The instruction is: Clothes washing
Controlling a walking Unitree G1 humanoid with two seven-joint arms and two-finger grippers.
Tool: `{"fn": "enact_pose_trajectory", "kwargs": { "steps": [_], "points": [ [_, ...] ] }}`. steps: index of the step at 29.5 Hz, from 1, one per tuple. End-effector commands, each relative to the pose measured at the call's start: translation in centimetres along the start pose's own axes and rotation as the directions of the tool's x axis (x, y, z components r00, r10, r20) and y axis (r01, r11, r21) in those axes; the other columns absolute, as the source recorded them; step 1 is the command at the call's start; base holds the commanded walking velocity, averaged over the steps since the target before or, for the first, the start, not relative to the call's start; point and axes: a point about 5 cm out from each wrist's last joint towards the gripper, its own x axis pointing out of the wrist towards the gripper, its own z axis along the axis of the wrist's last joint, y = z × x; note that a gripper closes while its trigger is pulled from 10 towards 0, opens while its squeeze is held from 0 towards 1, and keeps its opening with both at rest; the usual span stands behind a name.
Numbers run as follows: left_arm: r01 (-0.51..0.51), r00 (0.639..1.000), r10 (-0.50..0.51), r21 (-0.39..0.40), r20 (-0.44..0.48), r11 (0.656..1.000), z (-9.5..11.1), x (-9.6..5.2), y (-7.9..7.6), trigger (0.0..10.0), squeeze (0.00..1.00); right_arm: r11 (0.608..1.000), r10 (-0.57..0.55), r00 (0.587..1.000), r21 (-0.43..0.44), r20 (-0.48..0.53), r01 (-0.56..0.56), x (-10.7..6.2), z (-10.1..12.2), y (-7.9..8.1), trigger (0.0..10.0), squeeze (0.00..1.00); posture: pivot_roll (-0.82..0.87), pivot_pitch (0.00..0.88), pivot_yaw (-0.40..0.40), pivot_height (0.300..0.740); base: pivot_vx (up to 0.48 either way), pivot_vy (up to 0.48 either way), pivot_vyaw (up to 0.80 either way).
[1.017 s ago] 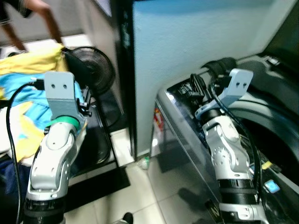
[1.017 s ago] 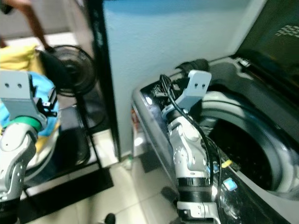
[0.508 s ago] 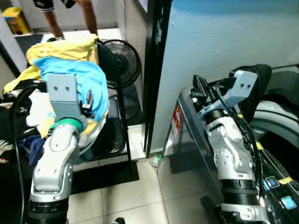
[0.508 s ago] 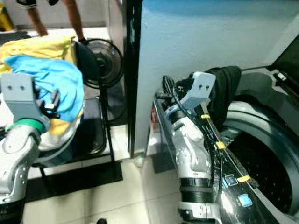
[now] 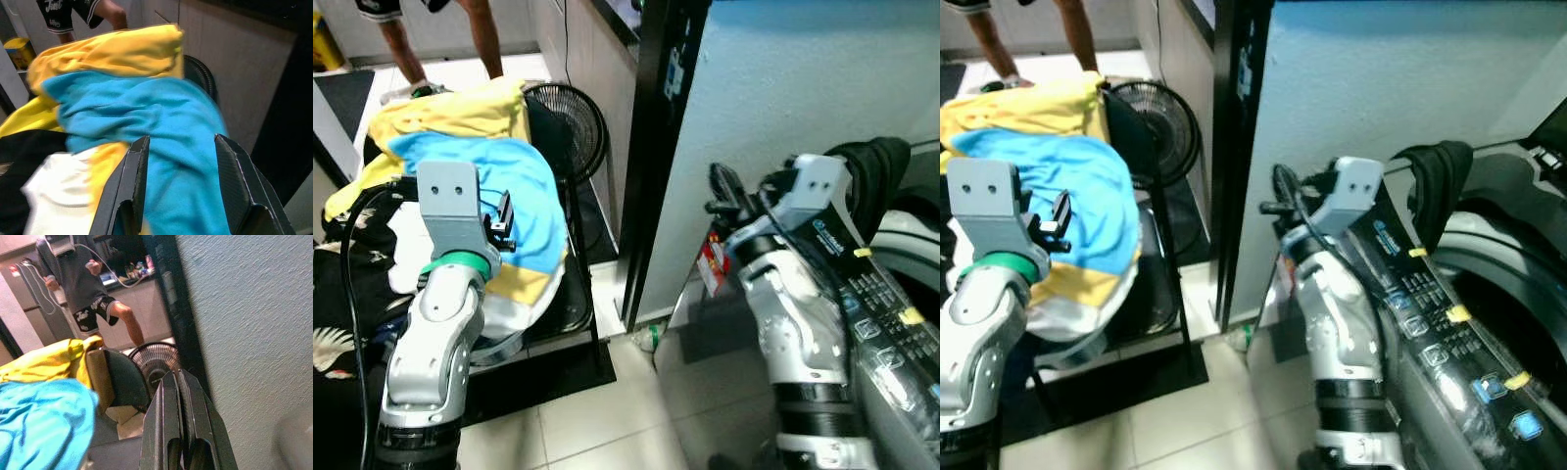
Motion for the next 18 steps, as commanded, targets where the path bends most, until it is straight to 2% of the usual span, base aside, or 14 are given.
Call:
{"fn": "enact_pose_trajectory", "kwargs": {
  "steps": [1,8,11,16,17,18],
  "points": [
    [-0.014,1.000,0.014,0.005,-0.016,1.000,-0.4,-0.1,0.4,10.0,0.00,1.000,0.019,1.000,0.021,-0.013,-0.019,0.0,-0.5,0.6,10.0,0.00,0.11,0.058,0.009,0.740,0.000,0.480,0.00],
    [-0.008,1.000,0.009,0.007,-0.017,1.000,-0.5,-0.2,0.3,10.0,0.00,1.000,0.012,1.000,0.023,-0.014,-0.012,-0.2,-0.7,0.6,10.0,0.00,0.11,0.046,0.016,0.740,0.000,0.450,0.00],
    [0.017,1.000,-0.017,-0.009,-0.002,1.000,-0.6,-0.4,0.3,10.0,0.00,1.000,-0.011,1.000,0.025,-0.015,0.012,-0.3,-0.8,0.3,10.0,0.00,0.11,0.046,0.016,0.740,0.000,0.000,0.00],
    [-0.006,1.000,0.005,-0.011,-0.010,1.000,-1.1,-0.6,0.6,10.0,0.00,1.000,-0.014,1.000,0.022,-0.022,0.014,-0.4,-1.0,0.3,10.0,0.00,0.11,0.029,0.011,0.740,0.000,-0.480,0.00],
    [-0.027,0.999,0.026,-0.044,-0.022,0.999,-1.7,-0.8,0.8,10.0,0.00,1.000,-0.009,0.999,0.017,-0.031,0.009,-0.5,-1.3,0.3,10.0,0.00,0.11,0.028,0.010,0.740,0.000,0.000,0.00],
    [-0.027,0.999,0.026,-0.044,-0.022,0.999,-1.7,-0.8,0.8,10.0,0.00,1.000,-0.009,0.999,0.017,-0.031,0.009,-0.5,-1.3,0.3,10.0,0.00,0.11,0.028,0.010,0.740,0.000,0.000,0.00]
  ]
}}
